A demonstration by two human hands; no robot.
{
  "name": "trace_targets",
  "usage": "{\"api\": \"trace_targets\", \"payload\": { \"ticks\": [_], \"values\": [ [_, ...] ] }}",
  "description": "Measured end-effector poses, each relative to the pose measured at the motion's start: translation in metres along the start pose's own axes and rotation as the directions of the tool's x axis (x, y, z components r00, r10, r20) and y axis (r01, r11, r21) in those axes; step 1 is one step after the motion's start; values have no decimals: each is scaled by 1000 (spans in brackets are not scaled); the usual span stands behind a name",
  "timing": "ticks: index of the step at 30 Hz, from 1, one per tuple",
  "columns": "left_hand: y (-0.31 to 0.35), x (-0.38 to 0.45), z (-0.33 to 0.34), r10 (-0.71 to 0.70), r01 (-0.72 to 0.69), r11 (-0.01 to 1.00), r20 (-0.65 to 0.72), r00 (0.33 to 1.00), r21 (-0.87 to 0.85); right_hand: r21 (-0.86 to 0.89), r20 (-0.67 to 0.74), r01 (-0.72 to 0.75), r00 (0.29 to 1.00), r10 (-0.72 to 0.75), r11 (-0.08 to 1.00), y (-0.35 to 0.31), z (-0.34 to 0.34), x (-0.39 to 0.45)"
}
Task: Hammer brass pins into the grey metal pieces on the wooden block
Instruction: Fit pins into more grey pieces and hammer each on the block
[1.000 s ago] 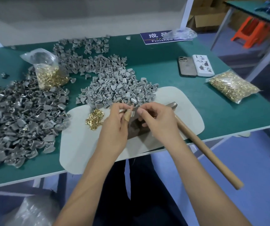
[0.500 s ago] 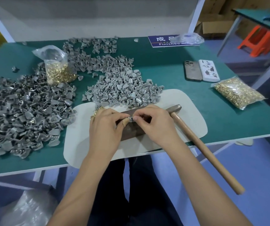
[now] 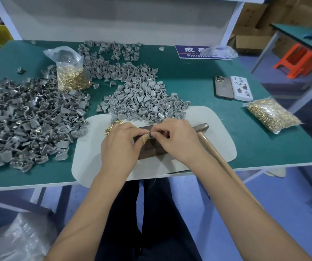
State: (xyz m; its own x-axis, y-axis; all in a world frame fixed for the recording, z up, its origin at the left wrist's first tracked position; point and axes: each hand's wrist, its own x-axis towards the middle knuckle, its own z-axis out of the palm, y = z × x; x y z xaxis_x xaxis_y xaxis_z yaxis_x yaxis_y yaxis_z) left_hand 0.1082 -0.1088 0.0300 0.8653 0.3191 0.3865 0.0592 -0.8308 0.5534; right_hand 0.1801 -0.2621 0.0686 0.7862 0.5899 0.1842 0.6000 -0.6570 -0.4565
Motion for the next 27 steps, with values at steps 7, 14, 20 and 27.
{"api": "trace_targets", "payload": {
  "ticks": [7,14,20,27],
  "values": [
    [2,0,0,26,-25,999,-18,1000,29,-324,91,53,996,-25,944,-23,-8,11],
    [2,-2,2,40,-39,997,-15,999,72,-432,136,99,990,-43,896,-41,-8,12],
    [0,4,-1,45,-46,999,26,999,18,-273,131,-5,990,43,962,-25,-9,10],
    [3,7,-3,31,-32,998,30,999,54,-98,77,-94,992,102,991,-16,-5,7]
  ]
}}
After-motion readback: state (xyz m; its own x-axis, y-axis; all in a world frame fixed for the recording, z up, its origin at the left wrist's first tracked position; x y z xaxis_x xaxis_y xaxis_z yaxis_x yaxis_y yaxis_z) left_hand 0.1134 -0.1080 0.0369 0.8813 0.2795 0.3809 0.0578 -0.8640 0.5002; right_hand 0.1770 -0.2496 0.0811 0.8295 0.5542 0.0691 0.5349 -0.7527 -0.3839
